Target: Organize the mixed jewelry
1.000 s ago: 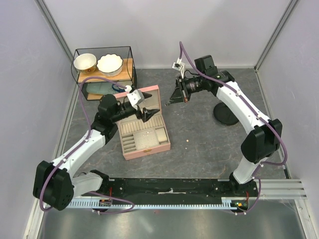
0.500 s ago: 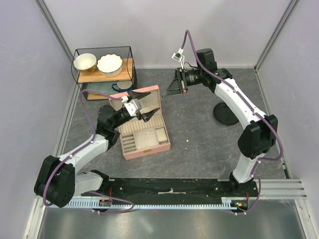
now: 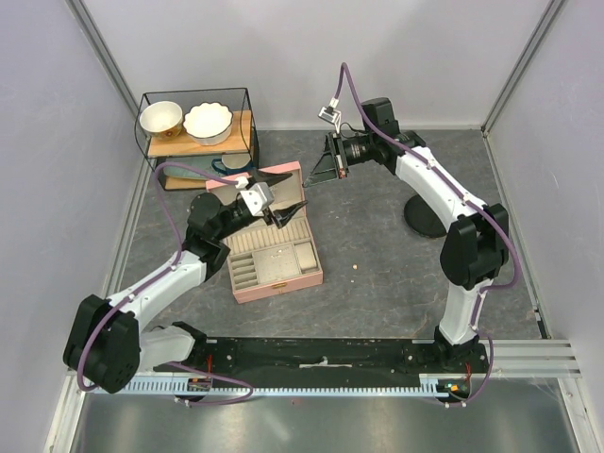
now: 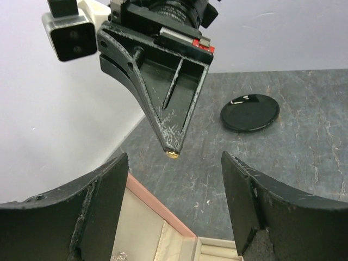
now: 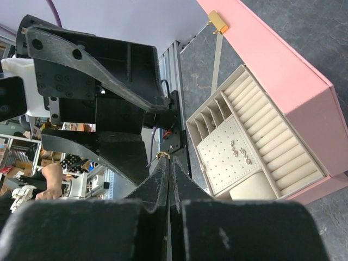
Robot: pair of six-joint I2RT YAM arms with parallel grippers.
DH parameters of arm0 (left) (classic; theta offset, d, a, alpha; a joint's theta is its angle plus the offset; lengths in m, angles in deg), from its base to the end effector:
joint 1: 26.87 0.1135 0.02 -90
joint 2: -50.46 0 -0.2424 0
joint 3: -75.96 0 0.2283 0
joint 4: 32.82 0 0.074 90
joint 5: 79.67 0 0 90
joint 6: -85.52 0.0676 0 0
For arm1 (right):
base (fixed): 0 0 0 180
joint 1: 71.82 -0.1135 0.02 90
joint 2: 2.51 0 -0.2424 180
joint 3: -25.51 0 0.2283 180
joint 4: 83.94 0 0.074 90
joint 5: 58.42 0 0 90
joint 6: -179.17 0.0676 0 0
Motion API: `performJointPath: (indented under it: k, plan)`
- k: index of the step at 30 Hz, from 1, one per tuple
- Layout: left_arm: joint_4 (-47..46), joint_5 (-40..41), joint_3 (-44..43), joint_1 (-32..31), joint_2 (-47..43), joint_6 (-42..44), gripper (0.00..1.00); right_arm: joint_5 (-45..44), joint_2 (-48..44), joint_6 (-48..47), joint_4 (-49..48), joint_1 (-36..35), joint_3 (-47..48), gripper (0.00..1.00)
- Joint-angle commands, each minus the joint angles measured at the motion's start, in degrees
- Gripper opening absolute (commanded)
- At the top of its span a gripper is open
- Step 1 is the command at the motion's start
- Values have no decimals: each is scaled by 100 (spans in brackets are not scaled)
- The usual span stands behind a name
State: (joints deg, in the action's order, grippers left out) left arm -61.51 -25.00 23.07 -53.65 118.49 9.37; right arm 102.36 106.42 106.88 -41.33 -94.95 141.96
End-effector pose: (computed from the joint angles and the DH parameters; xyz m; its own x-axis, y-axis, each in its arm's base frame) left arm 0.2281 -0.1589 0.3089 0.4112 0.0112 -0.9115 0.7941 0.4865 0.3643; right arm 0.3462 0.2173 0.3173 -0.7591 -0.2154 -0.6143 -0.6392 0.0680 0.7660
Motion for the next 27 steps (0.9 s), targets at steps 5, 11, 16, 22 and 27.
performJointPath:
  k: [5,11,16,22,27]
  plan:
    - [-54,149,-76,-99,-9,628,74,401,-143,162,-329,-7,198,0]
    - [-178,149,-41,-99,26,663,72,436,-275,382,-628,-7,-83,0]
    - [-257,106,-14,-108,26,672,65,445,-337,593,-865,2,-207,0]
    - [-292,27,-15,-108,52,663,57,436,-337,672,-971,-24,-286,0]
    - [-301,-35,-14,-116,79,681,52,454,-354,707,-1024,-42,-338,0]
